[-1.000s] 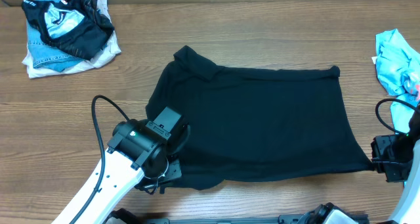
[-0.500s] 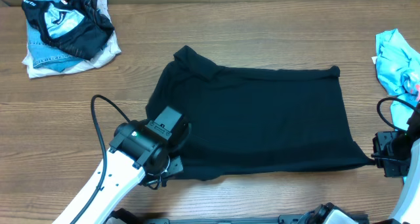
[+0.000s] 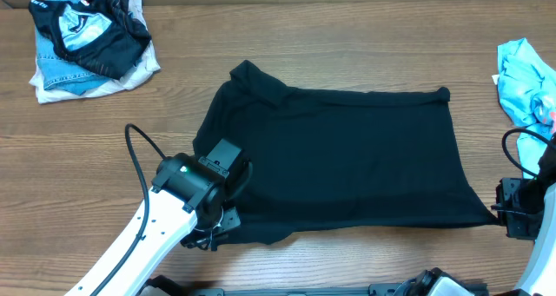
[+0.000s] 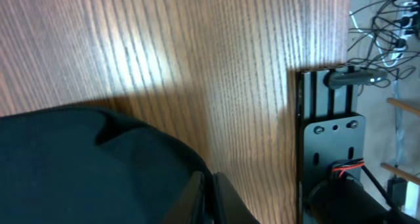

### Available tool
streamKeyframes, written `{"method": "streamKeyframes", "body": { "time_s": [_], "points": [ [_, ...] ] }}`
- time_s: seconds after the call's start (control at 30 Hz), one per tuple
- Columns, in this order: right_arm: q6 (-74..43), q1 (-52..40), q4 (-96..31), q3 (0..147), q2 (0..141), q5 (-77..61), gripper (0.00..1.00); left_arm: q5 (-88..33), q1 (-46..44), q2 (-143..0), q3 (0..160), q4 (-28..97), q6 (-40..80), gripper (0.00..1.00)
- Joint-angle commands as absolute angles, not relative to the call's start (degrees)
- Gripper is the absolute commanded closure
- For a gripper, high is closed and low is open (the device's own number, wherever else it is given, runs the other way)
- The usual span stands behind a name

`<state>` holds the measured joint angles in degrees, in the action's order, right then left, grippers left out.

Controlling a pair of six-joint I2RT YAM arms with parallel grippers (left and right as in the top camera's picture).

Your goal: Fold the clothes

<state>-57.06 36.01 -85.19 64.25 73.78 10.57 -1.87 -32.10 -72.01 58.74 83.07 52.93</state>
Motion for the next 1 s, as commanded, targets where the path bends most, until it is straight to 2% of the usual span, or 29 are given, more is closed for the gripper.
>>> {"method": "streamKeyframes", "body": {
  "time_s": [0.0,0.37,0.63,0.73,0.77,0.8,0.87,0.97],
  "points": [
    [-60.1,36.4,-85.3,64.1,72.9,13.9,0.91,-1.0,-31.8,-72.1,55.6,82.0,56.4,0.94],
    [-66.3,36.4,-85.5,63.9,72.9,17.4,0.91,1.1,-31.8,-72.1,51.1,76.2,58.8,0.93],
    [-65.8,36.4,-84.4,63.8,72.9,17.1,0.90,1.5,-31.8,-72.2,51.1,74.8,58.8,0.91],
    [-65.6,36.4,-85.0,63.7,72.9,17.1,0.85,1.5,-31.8,-72.3,51.1,74.7,58.7,0.91],
    [-65.6,36.4,-85.2,63.7,72.9,17.1,0.80,1.5,-31.8,-72.3,51.1,74.7,58.7,0.90],
    [-65.4,36.4,-85.3,63.7,72.9,17.1,0.74,1.4,-31.8,-72.3,51.1,74.7,58.7,0.87],
    [-63.7,36.4,-85.1,63.7,72.9,16.9,0.69,1.5,-31.8,-72.3,51.1,74.7,58.5,0.73],
    [-62.7,36.4,-84.9,63.7,72.9,16.9,0.64,1.4,-31.8,-72.3,51.1,74.7,58.3,0.69]
  ]
}}
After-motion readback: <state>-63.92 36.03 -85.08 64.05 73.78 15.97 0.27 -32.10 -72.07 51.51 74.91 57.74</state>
